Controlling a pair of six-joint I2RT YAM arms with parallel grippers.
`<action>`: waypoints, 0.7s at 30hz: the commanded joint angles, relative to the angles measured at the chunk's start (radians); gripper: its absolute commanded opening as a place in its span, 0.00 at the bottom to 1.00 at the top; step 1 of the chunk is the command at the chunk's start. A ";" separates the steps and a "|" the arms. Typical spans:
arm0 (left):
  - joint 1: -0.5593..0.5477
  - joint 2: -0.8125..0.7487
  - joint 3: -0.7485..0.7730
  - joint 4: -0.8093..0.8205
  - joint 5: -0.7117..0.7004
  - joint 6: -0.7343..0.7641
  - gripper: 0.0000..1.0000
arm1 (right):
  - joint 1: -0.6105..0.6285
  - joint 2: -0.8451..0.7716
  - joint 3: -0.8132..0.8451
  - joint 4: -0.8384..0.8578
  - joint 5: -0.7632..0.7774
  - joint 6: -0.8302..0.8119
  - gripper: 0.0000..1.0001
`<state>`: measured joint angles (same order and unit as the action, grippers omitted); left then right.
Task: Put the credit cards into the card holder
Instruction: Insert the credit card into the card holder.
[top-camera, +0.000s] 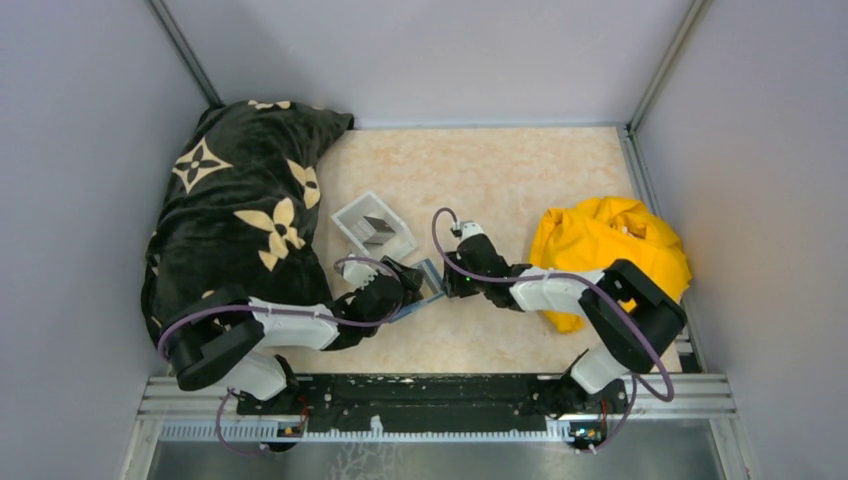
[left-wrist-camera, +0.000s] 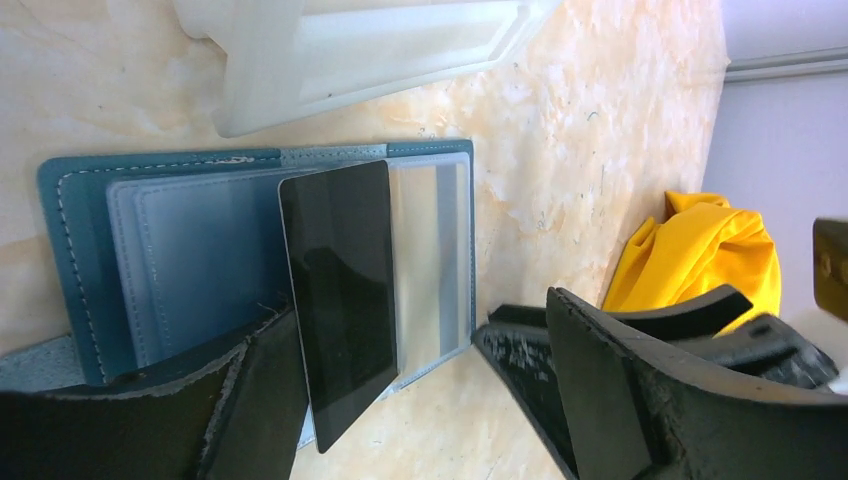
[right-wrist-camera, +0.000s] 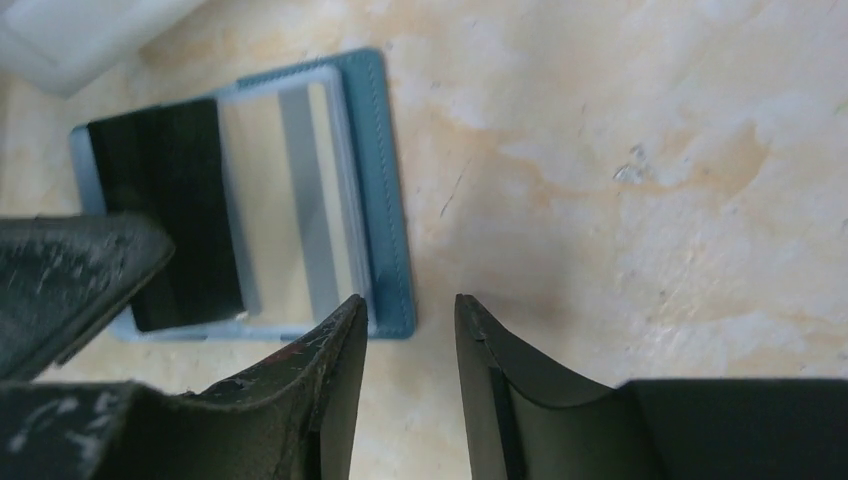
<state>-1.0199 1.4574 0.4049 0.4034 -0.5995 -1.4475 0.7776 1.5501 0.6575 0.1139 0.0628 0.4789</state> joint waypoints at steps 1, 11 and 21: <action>-0.006 0.096 -0.024 -0.313 0.071 0.018 0.89 | -0.015 -0.035 -0.133 -0.111 -0.188 0.083 0.45; -0.005 0.166 -0.002 -0.312 0.133 0.026 0.87 | -0.037 -0.053 -0.276 0.164 -0.316 0.254 0.60; 0.034 0.265 0.023 -0.159 0.272 0.139 0.88 | -0.002 -0.174 -0.289 0.150 -0.220 0.207 0.48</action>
<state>-1.0035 1.5997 0.5045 0.4610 -0.5236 -1.3922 0.7425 1.4544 0.4110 0.4286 -0.2363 0.7258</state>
